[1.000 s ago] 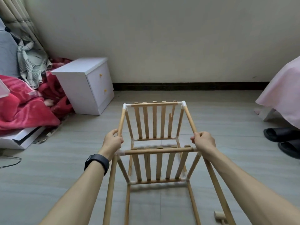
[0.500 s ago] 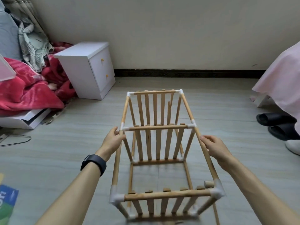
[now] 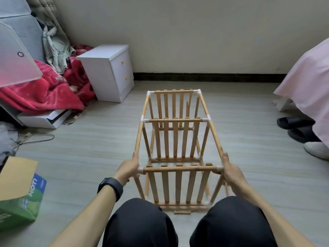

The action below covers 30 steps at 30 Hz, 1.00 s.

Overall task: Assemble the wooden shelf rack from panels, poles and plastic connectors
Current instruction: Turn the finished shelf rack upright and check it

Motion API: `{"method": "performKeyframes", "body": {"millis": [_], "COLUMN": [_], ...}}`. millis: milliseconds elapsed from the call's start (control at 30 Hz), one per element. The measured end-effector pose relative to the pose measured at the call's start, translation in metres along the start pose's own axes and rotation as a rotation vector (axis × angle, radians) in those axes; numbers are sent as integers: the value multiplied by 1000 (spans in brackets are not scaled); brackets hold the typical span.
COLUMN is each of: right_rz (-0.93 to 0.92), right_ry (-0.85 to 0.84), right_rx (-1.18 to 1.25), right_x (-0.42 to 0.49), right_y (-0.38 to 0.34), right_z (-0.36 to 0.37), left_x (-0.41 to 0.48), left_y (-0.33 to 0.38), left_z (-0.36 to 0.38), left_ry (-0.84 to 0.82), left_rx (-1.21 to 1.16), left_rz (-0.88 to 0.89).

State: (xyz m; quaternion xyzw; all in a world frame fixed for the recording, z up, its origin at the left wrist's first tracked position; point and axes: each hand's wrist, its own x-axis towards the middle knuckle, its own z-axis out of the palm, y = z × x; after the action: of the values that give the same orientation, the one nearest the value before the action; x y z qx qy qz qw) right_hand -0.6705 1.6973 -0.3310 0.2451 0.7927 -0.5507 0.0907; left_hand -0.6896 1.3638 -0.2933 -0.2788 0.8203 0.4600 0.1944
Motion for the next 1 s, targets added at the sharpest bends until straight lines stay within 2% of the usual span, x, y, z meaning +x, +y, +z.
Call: {"method": "performKeyframes", "body": {"millis": [100,200,267,333,400,500,600,667,767,900,1000], "right_rz": [-89,-262,-378,-470,-558,-580,-412,-304,-287,-363,-375], "right_ry": [-6,-51,-91,-130,-156,-49,-84,-95,33,228,235], "right_rx": [52,299,454,526,479,128,-257,-276,-226,-253,-159], "right_x": [-1,6,10,16,20,24,20,15,6,18,32], "right_y": [-46,-103,-140,-167,-177,-164,-115,-79,-55,-80,-123], "right_z": [-5,-26,-45,-63,-75,-75,-53,-34,-13,-11,-16], "left_x": [-10,-20,-26,-26,-22,-13,-4,3,11,17,25], "left_y": [35,79,108,135,155,177,190,200,209,186,153], "left_z": [-13,-35,-54,-71,-86,-100,-103,-104,-105,-96,-79], "left_ry": [35,-46,-103,-79,-9,87,171,190,239,368,273], "left_rx": [-241,-552,-647,-641,-655,-653,-600,-635,-576,-197,-140], "left_rz": [25,228,373,479,523,554,588,596,599,602,517]}}
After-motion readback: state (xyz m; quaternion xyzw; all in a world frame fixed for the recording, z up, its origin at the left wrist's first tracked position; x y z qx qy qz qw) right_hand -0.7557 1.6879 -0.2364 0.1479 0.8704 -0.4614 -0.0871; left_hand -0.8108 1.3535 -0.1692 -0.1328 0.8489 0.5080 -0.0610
